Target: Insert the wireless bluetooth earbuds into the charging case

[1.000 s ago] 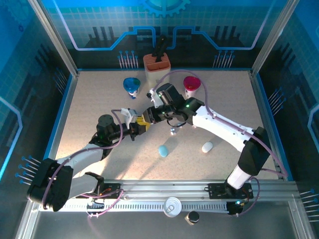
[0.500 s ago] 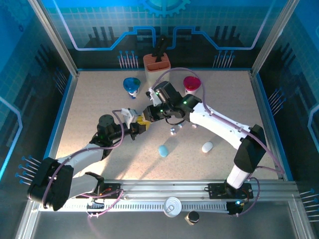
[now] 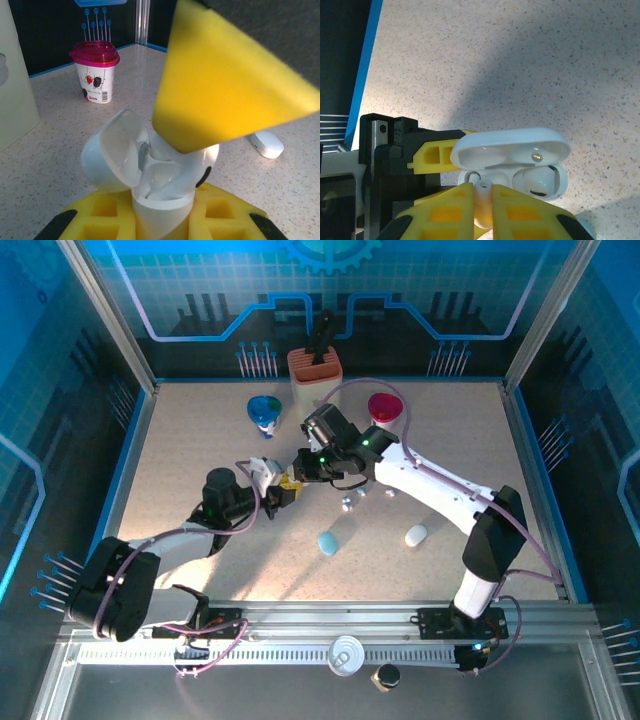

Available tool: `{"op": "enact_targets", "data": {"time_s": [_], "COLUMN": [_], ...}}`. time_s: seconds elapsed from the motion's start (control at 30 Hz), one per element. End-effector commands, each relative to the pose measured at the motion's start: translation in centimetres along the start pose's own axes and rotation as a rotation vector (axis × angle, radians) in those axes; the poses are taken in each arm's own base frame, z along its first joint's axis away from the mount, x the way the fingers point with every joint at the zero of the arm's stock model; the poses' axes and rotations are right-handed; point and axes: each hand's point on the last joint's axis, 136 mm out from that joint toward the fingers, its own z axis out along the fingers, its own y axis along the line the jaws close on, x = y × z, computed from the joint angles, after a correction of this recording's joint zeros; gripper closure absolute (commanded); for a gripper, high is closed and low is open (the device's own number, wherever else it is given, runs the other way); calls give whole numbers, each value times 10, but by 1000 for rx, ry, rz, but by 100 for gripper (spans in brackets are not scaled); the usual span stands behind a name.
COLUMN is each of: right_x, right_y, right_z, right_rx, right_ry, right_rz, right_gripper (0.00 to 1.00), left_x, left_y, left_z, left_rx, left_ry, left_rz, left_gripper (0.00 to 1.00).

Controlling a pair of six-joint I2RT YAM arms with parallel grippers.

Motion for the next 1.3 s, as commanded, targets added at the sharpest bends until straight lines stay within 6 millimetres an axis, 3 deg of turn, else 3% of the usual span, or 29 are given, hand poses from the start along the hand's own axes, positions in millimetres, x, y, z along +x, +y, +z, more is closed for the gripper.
{"op": "enact_targets", "data": {"time_s": [0.0, 0.3, 0.67, 1.27], "right_x": [12, 6, 12, -5], "right_y": [-7, -6, -11, 0], "right_z": [7, 20, 30, -2], "right_rx": [41, 43, 42, -14], "right_ry": [61, 81, 147, 65], "right_rz": [79, 111, 135, 101], "right_gripper": [88, 89, 87, 68], "left_x": [-39, -41, -38, -29], "left_y": [6, -3, -8, -9], "left_z": [4, 1, 0, 0], "left_rx": [-23, 21, 41, 51], "left_ry": [-109, -119, -107, -91], "left_rz": [107, 124, 132, 114], "left_gripper": [100, 100, 100, 100]}}
